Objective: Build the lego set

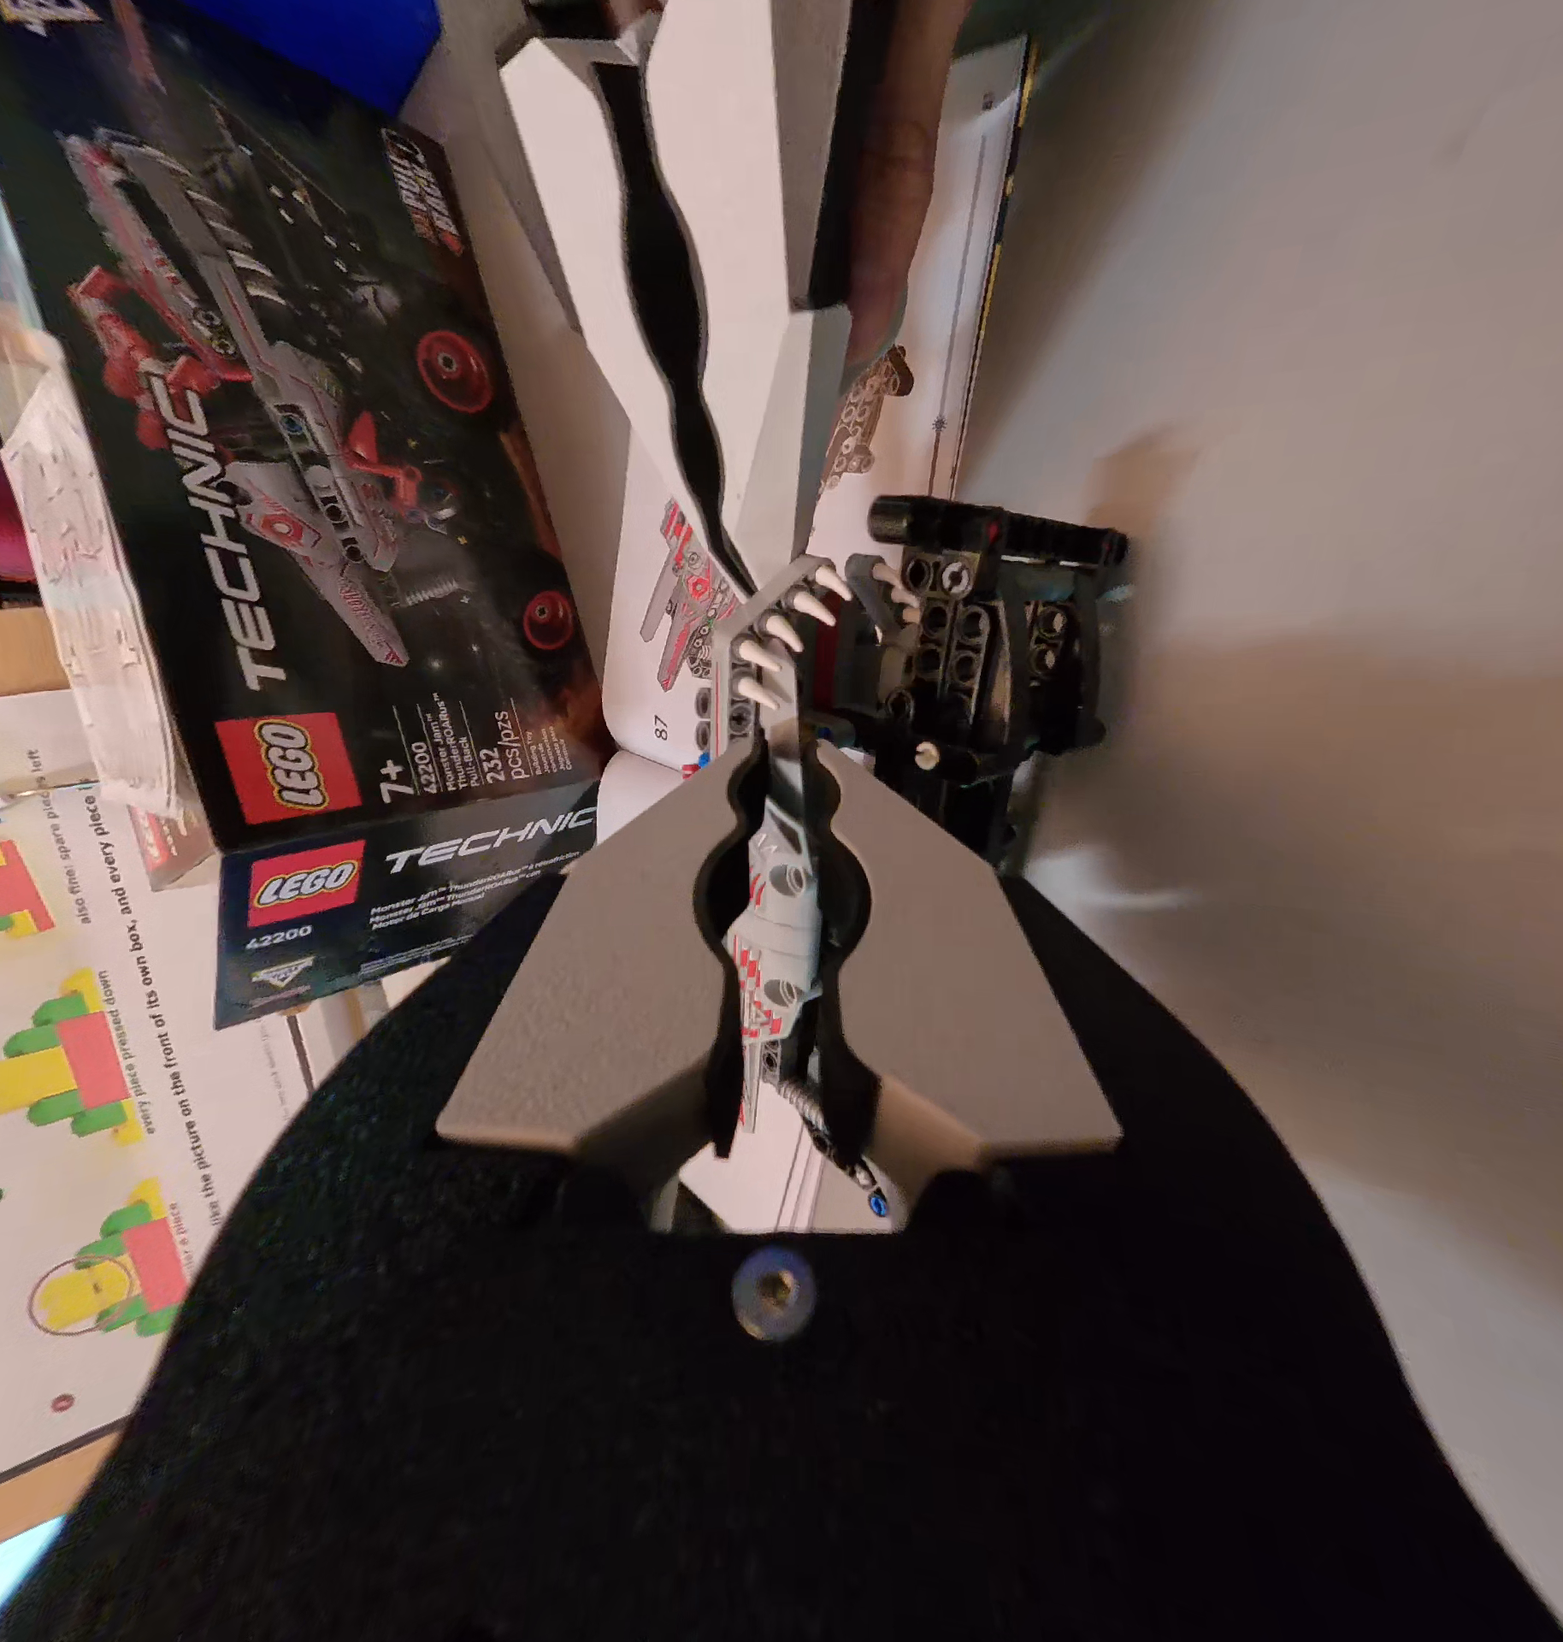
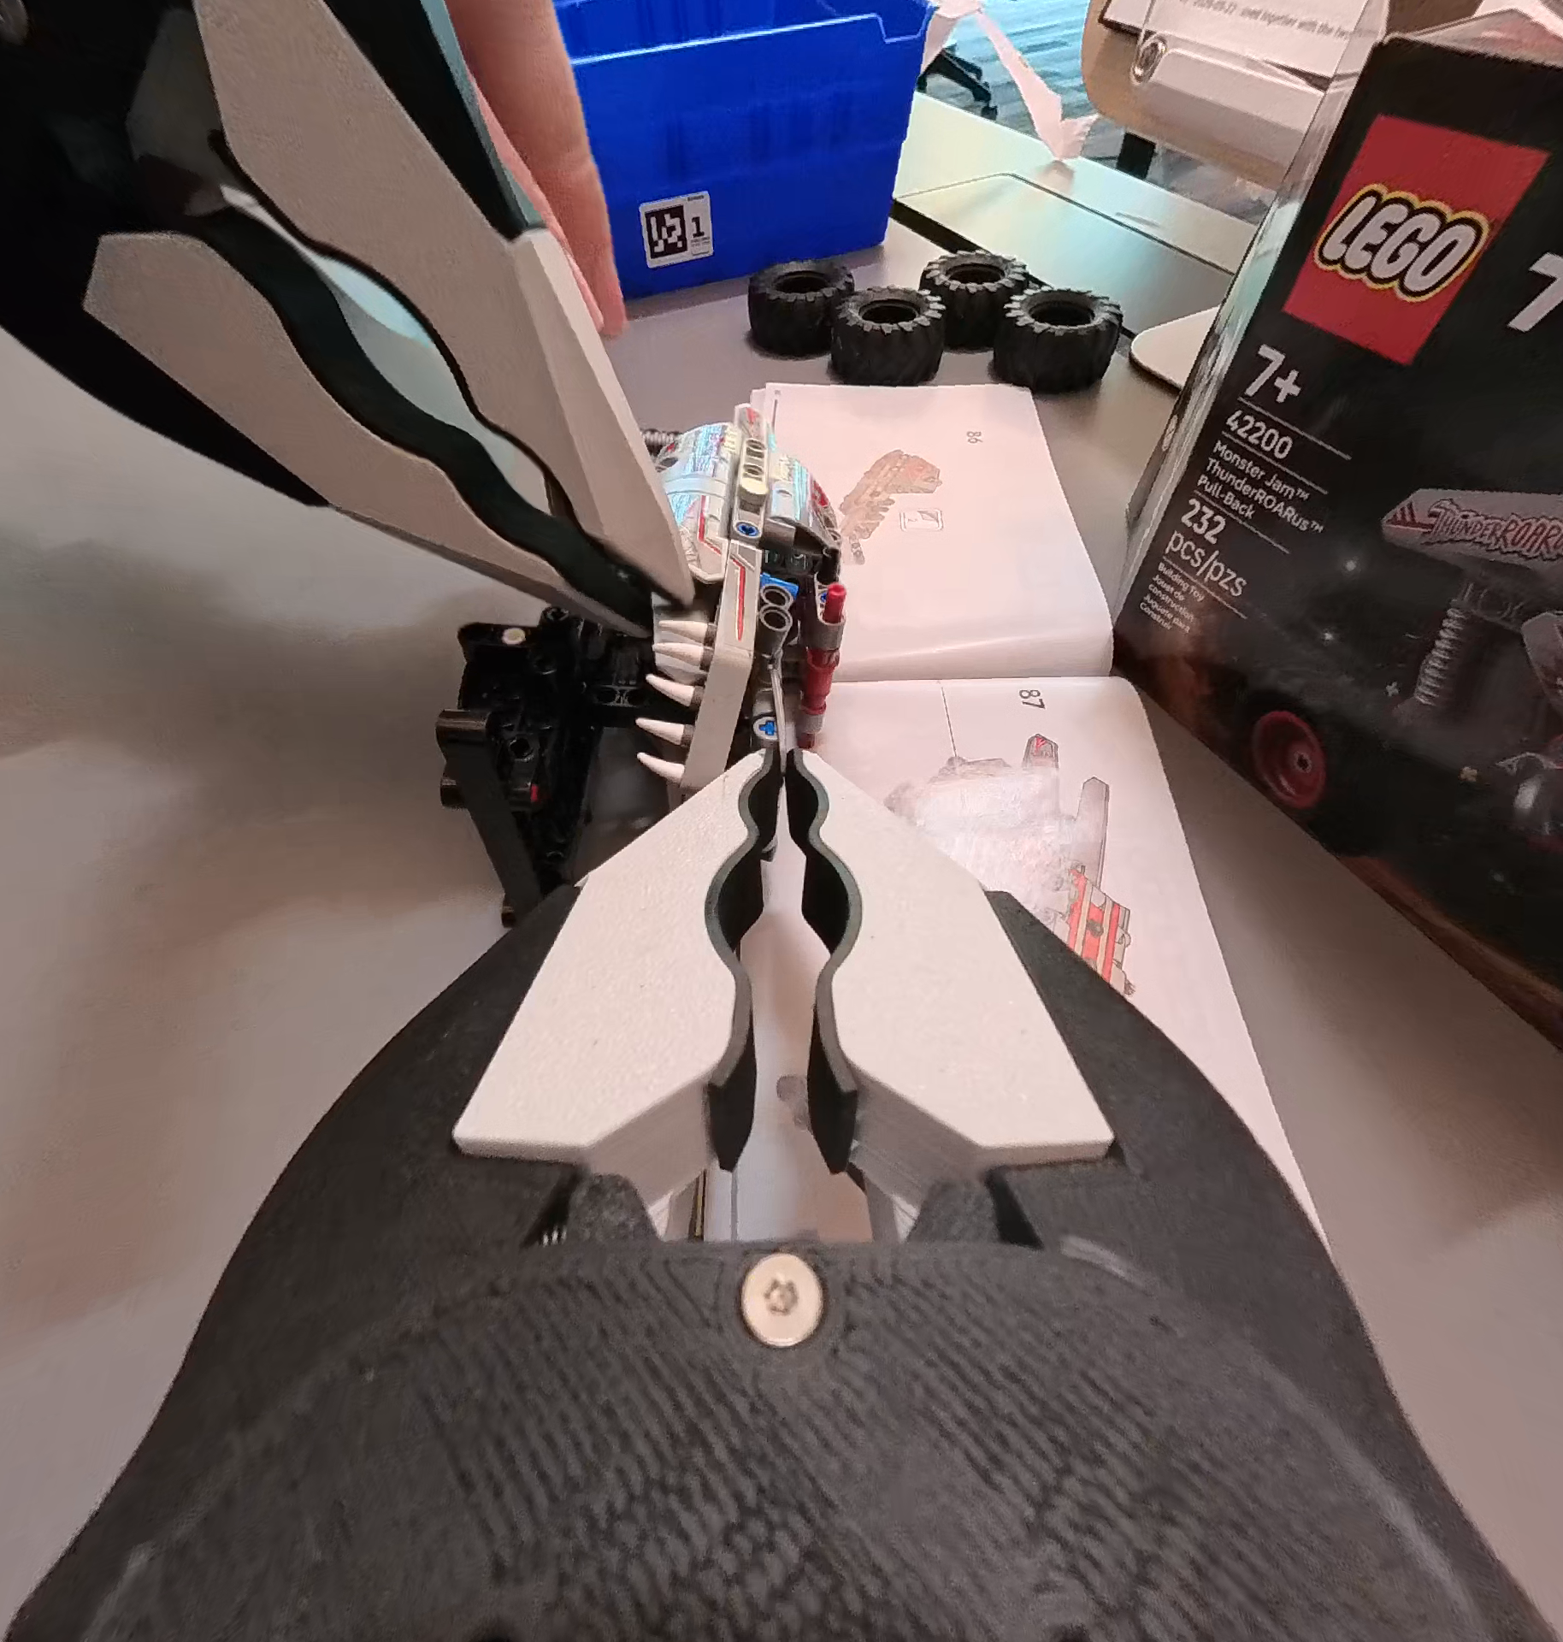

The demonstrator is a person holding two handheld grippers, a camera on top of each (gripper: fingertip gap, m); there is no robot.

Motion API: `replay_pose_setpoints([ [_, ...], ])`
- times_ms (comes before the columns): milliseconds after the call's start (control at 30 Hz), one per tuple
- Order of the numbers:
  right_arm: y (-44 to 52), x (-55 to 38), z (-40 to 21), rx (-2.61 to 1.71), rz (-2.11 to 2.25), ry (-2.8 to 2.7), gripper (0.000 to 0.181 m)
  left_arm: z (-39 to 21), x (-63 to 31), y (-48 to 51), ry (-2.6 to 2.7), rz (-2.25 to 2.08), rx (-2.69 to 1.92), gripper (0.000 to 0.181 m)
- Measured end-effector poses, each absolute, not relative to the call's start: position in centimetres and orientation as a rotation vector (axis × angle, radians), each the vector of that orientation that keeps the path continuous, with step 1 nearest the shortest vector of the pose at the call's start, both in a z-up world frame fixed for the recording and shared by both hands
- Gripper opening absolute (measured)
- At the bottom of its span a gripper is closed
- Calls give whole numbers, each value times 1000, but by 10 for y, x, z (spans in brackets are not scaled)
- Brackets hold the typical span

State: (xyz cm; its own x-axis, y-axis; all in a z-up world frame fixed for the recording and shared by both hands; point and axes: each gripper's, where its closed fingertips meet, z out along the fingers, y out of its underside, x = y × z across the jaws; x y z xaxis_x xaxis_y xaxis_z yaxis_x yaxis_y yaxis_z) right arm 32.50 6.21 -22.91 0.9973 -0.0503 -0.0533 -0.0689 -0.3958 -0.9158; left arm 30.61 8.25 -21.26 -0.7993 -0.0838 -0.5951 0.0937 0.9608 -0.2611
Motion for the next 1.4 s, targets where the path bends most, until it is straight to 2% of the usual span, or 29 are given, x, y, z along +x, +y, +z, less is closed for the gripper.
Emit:
replay_pose_setpoints([
  [33, 62, 325, -229, -1979, 21, 83, 0, -210, 306, 82, 2472, -402, -9, 9],
  [133, 63, 325, -229, -1979, 20, 76, 0, -200, 310, 82, 2482, -489, -66, 16],
  [200, 63, 325, -229, -1977, 19, 70, 0, -195, 316, 80, 2513, -551, -104, 2],
  [233, 63, 325, -228, -1976, 15, 67, 0, -195, 319, 80, 2543, -561, -116, 0],
  [333, 63, 323, -227, -1970, -11, 45, 0, -199, 326, 85, 2694, -534, -162, 8],
  [533, 63, 320, -226, -1964, -55, 13, 0, -191, 321, 78, 2982, -665, -176, 10],
  [800, 62, 320, -226, -1962, -76, 3, 0, -207, 317, 80, 3159, -479, 64, 19],
  [967, 63, 320, -226, -1960, -98, -3, 0, -210, 310, 81, 3280, -448, 103, 18],
  [1033, 63, 320, -226, -1963, -104, -1, 0, -213, 313, 80, 3254, -423, 146, 13],
  [1400, 62, 321, -228, -1972, -122, 17, 0, -214, 314, 80, 2970, -332, 220, 13],
])
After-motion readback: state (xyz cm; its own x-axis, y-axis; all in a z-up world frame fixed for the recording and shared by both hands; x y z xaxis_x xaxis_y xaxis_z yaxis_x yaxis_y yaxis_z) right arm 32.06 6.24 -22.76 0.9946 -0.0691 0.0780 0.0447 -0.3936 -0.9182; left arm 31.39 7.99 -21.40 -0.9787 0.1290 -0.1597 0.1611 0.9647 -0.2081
